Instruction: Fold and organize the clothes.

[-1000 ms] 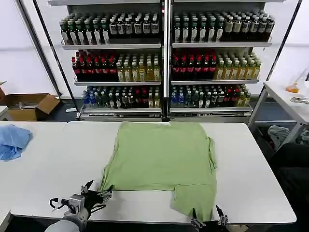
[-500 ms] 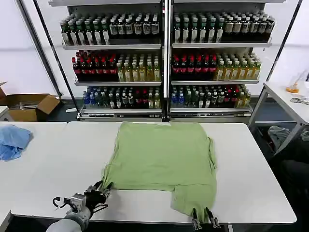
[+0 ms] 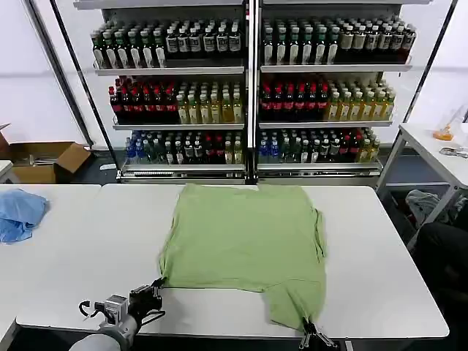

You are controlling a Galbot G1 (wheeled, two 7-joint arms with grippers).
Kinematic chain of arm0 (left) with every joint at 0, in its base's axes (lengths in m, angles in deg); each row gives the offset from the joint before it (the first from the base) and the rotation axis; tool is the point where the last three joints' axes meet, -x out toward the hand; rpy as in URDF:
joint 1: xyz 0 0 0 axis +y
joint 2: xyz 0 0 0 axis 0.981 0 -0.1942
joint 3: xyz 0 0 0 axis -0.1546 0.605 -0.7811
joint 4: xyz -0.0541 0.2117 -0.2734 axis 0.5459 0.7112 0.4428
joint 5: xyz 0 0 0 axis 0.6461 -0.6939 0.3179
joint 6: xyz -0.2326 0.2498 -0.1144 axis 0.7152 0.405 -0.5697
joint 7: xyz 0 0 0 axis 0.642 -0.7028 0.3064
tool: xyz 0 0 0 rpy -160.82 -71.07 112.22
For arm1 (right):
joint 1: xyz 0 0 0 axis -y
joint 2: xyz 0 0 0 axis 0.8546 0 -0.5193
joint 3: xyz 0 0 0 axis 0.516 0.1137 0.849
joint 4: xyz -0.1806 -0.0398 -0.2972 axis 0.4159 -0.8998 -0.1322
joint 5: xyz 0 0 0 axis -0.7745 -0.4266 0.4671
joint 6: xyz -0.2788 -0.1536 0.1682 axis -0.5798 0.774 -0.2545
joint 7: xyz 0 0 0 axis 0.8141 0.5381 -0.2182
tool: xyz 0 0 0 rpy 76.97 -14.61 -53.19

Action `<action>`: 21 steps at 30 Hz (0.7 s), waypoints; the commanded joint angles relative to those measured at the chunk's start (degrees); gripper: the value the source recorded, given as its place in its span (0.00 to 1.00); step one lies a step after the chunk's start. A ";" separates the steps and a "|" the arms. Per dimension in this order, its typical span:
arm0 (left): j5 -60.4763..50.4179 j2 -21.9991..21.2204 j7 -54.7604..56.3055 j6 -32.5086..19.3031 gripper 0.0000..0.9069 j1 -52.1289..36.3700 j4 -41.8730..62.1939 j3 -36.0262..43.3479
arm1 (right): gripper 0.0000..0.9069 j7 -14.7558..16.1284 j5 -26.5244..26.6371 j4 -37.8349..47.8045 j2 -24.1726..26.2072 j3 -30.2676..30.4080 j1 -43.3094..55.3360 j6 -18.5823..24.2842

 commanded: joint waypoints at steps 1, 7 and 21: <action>3.15 0.09 -0.25 -1.04 0.02 0.65 -3.29 -0.98 | 0.00 0.17 0.54 -2.17 -0.07 -0.68 0.21 1.05; 5.09 0.25 -0.21 -1.77 0.02 4.07 -9.93 -3.95 | 0.00 1.39 2.60 -9.01 3.35 -6.77 -2.56 2.03; 8.36 1.54 0.04 -1.63 0.02 4.03 -14.49 -6.45 | 0.00 1.66 6.01 -10.04 8.53 -14.22 1.48 2.99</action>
